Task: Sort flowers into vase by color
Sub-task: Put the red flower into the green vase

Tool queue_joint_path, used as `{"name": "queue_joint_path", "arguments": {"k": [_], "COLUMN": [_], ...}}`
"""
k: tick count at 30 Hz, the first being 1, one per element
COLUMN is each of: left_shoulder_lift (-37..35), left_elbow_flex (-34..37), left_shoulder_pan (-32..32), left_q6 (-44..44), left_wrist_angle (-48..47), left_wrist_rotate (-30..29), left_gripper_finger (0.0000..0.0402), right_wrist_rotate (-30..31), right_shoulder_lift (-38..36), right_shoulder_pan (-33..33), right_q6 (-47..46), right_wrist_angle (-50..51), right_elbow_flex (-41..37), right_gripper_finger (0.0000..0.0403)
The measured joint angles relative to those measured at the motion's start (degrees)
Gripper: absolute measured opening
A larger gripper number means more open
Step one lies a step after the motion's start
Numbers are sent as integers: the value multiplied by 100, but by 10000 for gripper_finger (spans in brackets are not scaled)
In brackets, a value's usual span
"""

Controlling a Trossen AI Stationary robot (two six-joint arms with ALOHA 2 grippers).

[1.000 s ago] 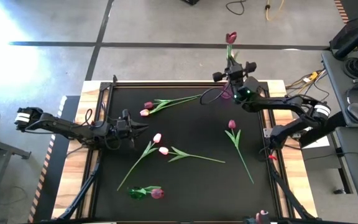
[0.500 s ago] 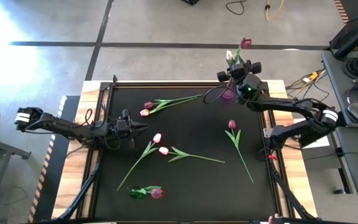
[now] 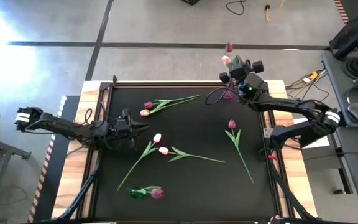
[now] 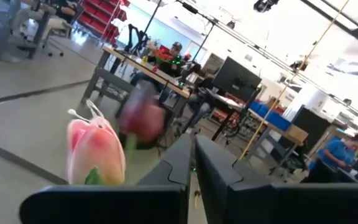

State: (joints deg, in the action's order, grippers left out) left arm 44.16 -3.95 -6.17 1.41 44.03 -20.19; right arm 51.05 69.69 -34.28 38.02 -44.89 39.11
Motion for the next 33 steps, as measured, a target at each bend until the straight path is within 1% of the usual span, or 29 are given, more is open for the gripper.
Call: {"name": "queue_joint_path", "arguments": {"k": [3, 6, 10, 13, 15, 19, 22, 26, 29, 33], "left_shoulder_lift": [0, 0, 0, 2, 0, 49, 158, 406, 723, 1296], "left_elbow_flex": [0, 0, -2, -141, -404, -1181, -1810, -2687, -3273, -3856], "left_shoulder_pan": [0, 1, 1, 2, 2, 38, 204, 658, 1205, 2053], "left_q6": [0, -44, -48, -74, -96, -94, -92, -31, 125, 523], "left_wrist_angle": [-1, -12, -70, -435, -1033, -2891, -4155, -5656, -6596, -7187], "left_wrist_rotate": [-2, -2, -1, -24, -56, -351, -465, -421, -39, 760], "left_gripper_finger": [37, 37, 37, 37, 37, 37, 37, 36, 36, 36], "right_wrist_rotate": [7, 188, 283, 298, 294, 177, -268, -1191, -1776, -1854], "right_shoulder_lift": [-6, -149, -518, -875, -1123, -1585, -1883, -2117, -2125, -1979], "right_shoulder_pan": [6, 130, 412, 696, 916, 1326, 1570, 1763, 1871, 2051], "right_q6": [-28, 125, 201, 63, -111, -677, -1342, -2175, -2491, -2552], "right_wrist_angle": [57, 132, 357, 760, 1183, 2259, 3172, 4112, 4425, 4466], "right_elbow_flex": [0, 0, 0, 0, 2, 2, 2, 2, 2, 2], "right_gripper_finger": [15, 24, 40, 51, 54, 47, 34, 18, 14, 13]}}
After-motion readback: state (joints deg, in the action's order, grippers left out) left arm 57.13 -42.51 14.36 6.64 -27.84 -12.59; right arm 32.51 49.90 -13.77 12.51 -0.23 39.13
